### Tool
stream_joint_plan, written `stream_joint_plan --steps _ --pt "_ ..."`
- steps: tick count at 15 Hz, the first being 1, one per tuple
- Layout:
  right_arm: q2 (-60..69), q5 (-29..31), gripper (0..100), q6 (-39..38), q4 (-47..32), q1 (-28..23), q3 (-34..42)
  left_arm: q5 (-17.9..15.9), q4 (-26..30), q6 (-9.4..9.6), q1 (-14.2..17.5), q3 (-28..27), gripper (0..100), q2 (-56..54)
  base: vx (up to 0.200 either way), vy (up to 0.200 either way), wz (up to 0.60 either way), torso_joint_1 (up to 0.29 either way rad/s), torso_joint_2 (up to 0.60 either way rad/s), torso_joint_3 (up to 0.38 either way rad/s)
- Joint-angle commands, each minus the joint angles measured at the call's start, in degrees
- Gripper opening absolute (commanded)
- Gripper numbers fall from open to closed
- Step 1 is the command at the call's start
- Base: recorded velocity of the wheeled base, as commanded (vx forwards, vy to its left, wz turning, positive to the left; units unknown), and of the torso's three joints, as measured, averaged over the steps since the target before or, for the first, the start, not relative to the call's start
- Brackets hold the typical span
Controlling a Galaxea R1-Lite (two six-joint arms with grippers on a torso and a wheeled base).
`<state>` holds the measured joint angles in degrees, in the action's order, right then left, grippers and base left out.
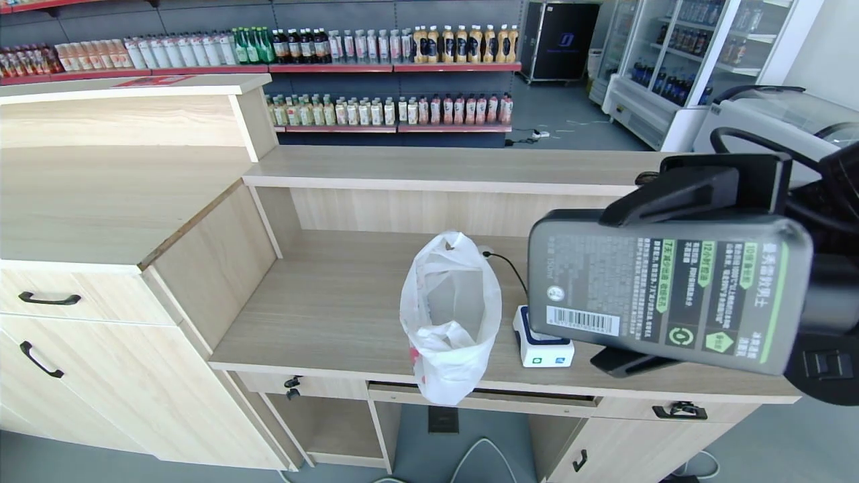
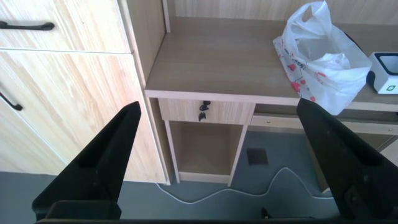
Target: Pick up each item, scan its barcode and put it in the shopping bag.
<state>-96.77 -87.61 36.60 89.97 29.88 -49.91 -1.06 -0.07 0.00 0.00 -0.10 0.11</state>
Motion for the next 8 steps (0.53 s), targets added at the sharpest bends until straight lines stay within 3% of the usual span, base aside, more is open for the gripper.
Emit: stream_joint_plan --steps 1,8 --pt "-1.14 -2.39 0 1.9 0.03 0.09 -1.95 0.01 -0.01 0.0 0.0 0.01 100 -0.02 0.0 0.0 0.0 0.0 0.0 0.0" --pt "-4.39 -2.39 0 2.69 0.03 1.94 -4.5 0.01 -0.01 0.0 0.0 0.01 100 -0.02 0.0 0.0 0.0 0.0 0.0 0.0"
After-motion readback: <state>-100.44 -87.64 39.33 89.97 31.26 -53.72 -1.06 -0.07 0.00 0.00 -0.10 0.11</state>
